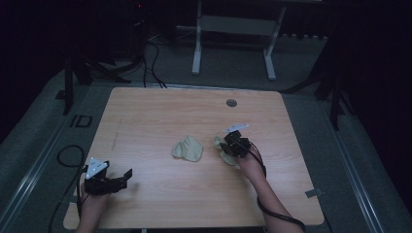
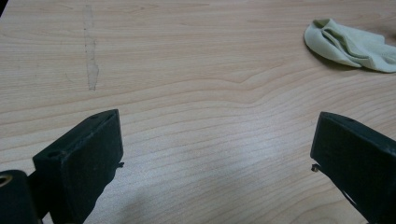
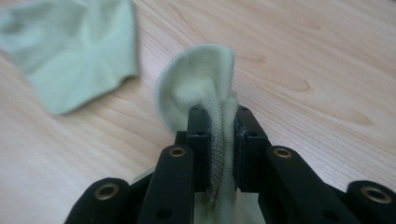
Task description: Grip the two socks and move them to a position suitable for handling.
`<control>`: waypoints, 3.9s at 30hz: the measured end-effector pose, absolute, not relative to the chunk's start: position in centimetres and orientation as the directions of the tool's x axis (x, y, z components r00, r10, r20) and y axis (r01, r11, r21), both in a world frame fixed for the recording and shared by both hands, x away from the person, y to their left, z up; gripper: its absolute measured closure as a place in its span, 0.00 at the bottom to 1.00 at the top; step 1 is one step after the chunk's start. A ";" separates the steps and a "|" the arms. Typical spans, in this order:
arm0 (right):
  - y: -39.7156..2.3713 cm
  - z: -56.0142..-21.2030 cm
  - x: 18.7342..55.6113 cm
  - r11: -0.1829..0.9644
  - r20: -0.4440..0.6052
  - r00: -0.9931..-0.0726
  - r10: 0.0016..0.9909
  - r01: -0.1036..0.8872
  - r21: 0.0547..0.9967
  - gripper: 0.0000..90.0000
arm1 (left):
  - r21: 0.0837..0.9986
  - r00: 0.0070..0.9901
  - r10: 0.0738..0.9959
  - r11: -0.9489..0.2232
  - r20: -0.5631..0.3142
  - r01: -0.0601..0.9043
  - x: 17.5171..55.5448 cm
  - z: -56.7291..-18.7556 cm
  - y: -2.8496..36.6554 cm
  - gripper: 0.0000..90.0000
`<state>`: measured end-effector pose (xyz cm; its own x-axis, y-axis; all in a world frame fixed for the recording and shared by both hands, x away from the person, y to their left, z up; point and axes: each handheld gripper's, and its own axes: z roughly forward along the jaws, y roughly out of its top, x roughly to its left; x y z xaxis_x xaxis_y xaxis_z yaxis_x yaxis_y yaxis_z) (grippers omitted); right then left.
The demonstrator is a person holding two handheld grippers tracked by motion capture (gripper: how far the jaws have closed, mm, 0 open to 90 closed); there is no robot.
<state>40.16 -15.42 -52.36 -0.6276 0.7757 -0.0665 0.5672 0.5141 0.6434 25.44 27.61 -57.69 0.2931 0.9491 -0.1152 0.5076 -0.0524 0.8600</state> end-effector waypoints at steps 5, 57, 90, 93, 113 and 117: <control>-15.3 -50.4 38.4 0.508 -0.059 -0.648 0.759 0.533 0.677 0.88 | 0.861 0.295 0.949 -0.055 -0.113 0.506 25.4 -57.7 27.6 0.03; -10.3 -56.0 25.9 0.595 -0.018 -0.763 0.646 0.489 0.639 0.29 | 0.899 0.546 0.830 -0.149 -0.112 0.412 24.9 -56.0 19.9 0.02; -10.5 -55.6 23.1 0.672 -0.051 -0.822 0.567 0.426 0.606 0.77 | 0.722 0.842 0.539 -0.583 0.001 0.372 26.6 -56.9 7.1 0.99; -10.8 -55.4 23.4 0.665 -0.035 -0.816 0.578 0.446 0.599 0.91 | 0.728 0.843 0.538 -0.575 -0.009 0.375 26.7 -57.0 7.1 0.99; -18.6 -51.0 25.8 0.476 0.054 -0.696 0.716 0.543 0.691 0.92 | 0.733 0.879 0.476 -0.611 0.036 0.301 26.8 -57.1 7.4 0.99; -20.4 -51.3 26.5 0.443 0.072 -0.658 0.749 0.579 0.684 0.92 | 0.732 0.893 0.447 -0.629 0.061 0.264 26.9 -57.1 7.3 0.99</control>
<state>26.47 -20.36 -51.33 -0.6584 0.7493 0.0720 0.5791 0.4431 0.6843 26.90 7.26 -57.11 0.8926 0.4467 0.0614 0.2641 -0.6285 0.7316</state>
